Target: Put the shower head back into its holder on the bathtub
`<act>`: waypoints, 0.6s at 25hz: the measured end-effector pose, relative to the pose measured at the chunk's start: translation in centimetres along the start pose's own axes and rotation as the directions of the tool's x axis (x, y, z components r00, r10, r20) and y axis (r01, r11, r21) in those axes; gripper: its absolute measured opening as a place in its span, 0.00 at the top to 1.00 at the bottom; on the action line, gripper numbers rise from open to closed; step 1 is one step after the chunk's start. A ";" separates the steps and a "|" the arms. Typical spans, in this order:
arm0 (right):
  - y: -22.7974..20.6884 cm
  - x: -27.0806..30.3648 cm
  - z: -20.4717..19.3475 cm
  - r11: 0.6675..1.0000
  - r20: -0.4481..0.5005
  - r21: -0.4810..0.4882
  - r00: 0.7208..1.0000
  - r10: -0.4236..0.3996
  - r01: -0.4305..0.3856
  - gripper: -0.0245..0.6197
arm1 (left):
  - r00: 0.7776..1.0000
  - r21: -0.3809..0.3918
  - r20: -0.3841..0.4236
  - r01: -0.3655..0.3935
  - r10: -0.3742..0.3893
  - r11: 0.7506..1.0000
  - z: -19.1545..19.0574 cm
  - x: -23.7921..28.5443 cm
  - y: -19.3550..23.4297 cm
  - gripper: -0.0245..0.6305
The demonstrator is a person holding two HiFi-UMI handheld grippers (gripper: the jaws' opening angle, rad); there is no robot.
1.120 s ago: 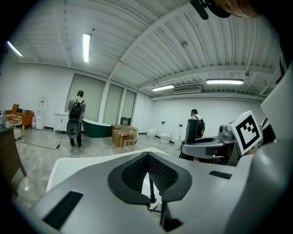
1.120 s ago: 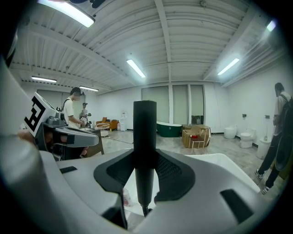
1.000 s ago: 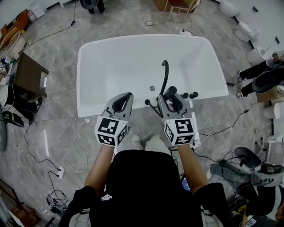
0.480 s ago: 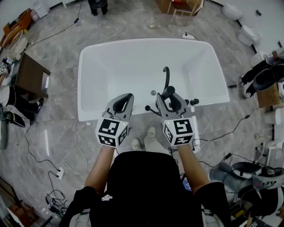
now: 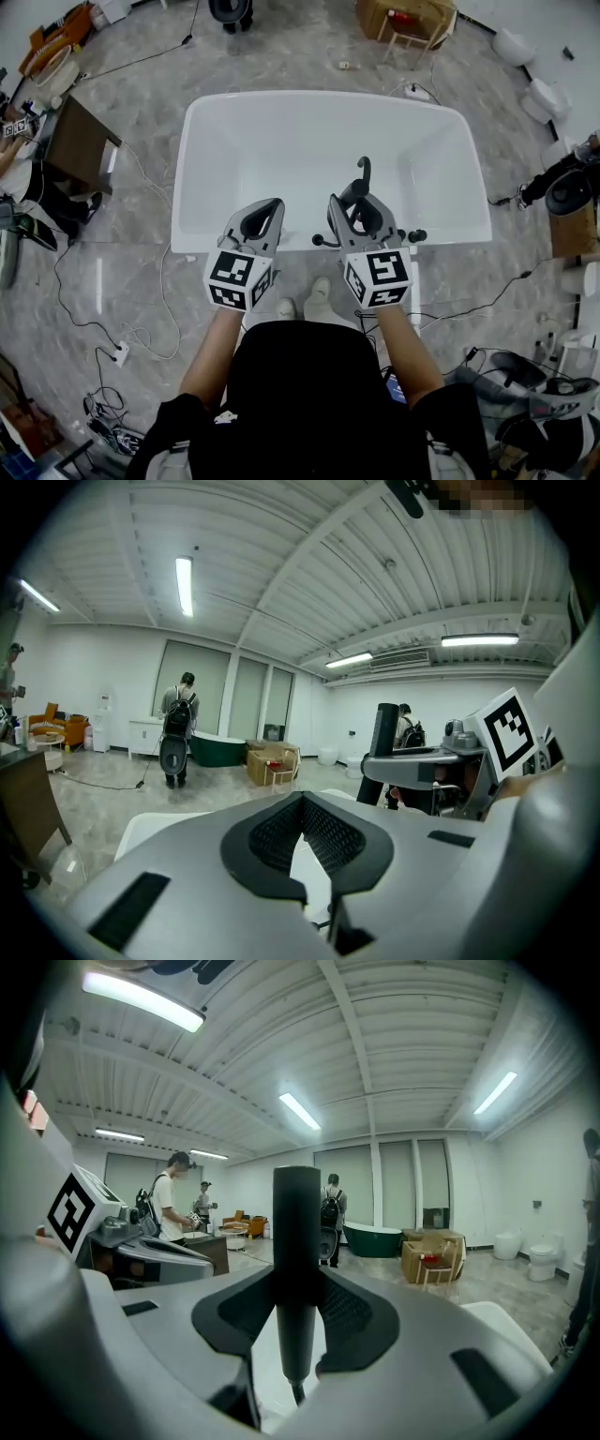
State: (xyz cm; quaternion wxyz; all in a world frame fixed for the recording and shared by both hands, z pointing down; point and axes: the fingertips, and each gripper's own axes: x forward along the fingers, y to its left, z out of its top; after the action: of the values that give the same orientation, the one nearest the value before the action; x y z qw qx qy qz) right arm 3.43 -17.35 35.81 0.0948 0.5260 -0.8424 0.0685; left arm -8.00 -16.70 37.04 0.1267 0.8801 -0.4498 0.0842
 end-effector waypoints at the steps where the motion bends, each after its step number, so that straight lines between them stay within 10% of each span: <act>1: 0.4 0.2 0.1 1.000 0.001 -0.003 1.000 0.011 -0.011 0.74 | 1.000 -0.001 0.003 -0.010 0.010 1.000 0.1 -0.2 0.3 0.94; 15: 1.3 2.3 -3.3 0.997 -0.078 0.005 0.994 0.080 -0.080 0.74 | 0.995 -0.033 -0.027 -0.094 0.093 0.995 -2.1 -0.7 1.9 0.94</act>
State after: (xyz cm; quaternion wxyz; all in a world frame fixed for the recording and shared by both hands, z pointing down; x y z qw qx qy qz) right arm 1.57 -18.13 39.53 0.1245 0.4889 -0.8583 0.0937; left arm -10.03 -16.61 39.16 0.1435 0.8546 -0.4903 0.0937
